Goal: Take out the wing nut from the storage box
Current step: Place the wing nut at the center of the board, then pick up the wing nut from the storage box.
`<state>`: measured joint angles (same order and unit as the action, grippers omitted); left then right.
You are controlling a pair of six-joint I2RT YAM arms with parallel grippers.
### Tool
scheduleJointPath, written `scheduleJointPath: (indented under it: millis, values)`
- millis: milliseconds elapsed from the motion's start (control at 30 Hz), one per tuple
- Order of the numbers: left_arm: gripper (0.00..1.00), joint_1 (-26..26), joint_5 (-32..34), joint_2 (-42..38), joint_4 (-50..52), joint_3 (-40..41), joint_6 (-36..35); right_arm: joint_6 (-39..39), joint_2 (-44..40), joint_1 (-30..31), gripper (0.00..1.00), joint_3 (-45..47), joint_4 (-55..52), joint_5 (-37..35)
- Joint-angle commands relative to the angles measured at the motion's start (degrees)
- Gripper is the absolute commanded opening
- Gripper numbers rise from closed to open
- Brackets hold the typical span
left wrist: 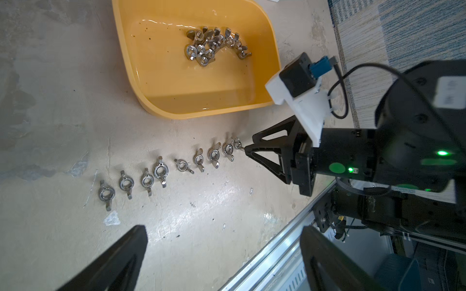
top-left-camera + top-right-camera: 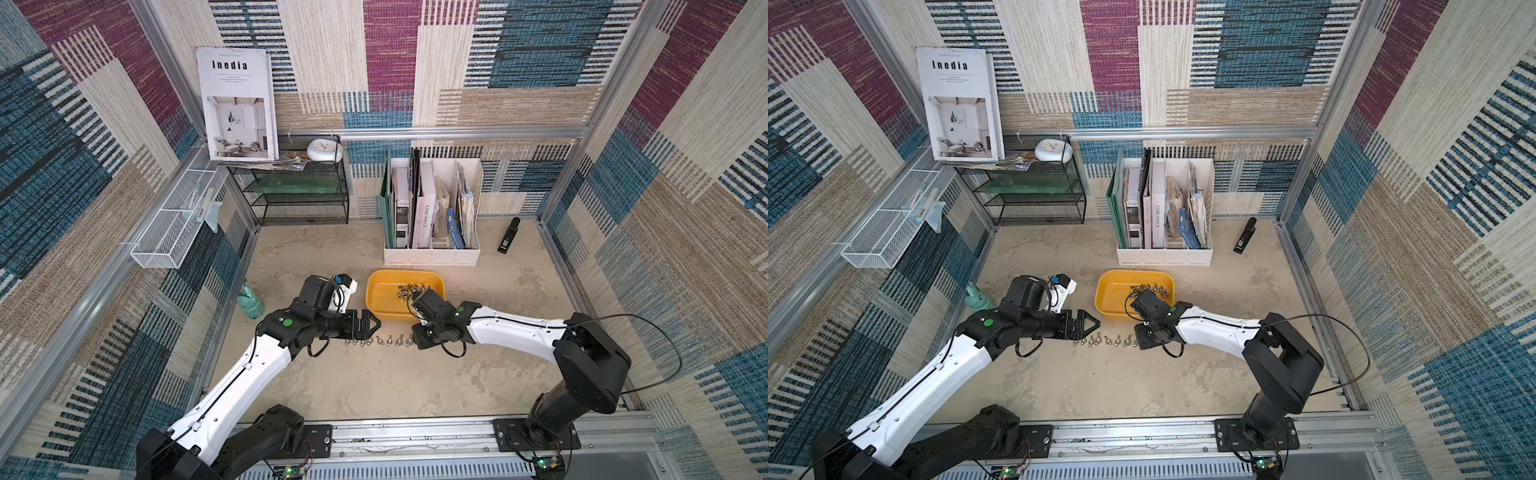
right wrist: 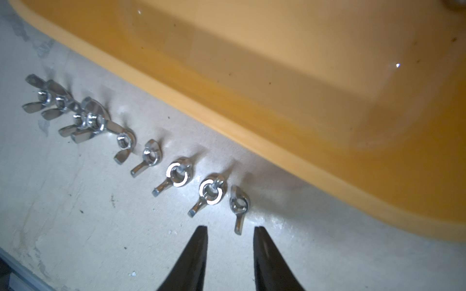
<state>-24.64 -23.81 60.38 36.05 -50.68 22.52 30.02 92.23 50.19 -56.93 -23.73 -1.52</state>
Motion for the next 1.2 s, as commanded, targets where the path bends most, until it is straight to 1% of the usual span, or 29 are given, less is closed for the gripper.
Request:
scheduleJointPath:
  millis: [0,100,200,300,400,533,733,933,1167]
  values:
    - [0.99,-0.01,-1.30,0.57,-1.54,-0.37,-0.19,-1.93,-1.15,0.08,0.44,-3.34,-4.34,-3.06]
    - [0.99,-0.05,-1.07,0.65,-2.40,-0.54,0.05,-2.10,0.03,-0.01,0.49,-7.66,-7.03,-6.83]
    - [0.99,-0.03,-1.26,0.80,-3.13,-0.69,0.05,-4.38,2.32,-0.34,0.55,-11.45,-7.72,-8.62]
    - [0.99,-0.05,-1.35,1.61,-2.77,-1.07,-0.06,-6.42,5.10,-1.11,0.57,-14.65,-7.79,-9.20]
    - [0.99,0.01,-1.04,1.93,-2.59,-1.44,-0.20,-8.48,7.67,-2.69,0.56,-17.44,-7.51,-9.16]
    - [0.99,0.02,-0.69,2.52,-2.54,-2.10,-0.46,-10.77,10.48,-5.22,0.55,-20.15,-6.03,-6.75]
    - [0.99,0.06,-0.16,5.38,-2.37,-3.83,-1.23,-13.12,15.78,-8.06,0.45,-23.64,-5.61,-3.67]
    - [0.99,0.07,0.70,8.06,-2.08,-5.69,-2.22,-15.32,19.28,-10.03,0.44,-24.33,-3.93,-0.59]
    - [0.99,0.05,0.78,10.87,-1.95,-7.76,-3.17,-17.21,23.69,-11.56,0.42,-27.02,-3.88,1.28]
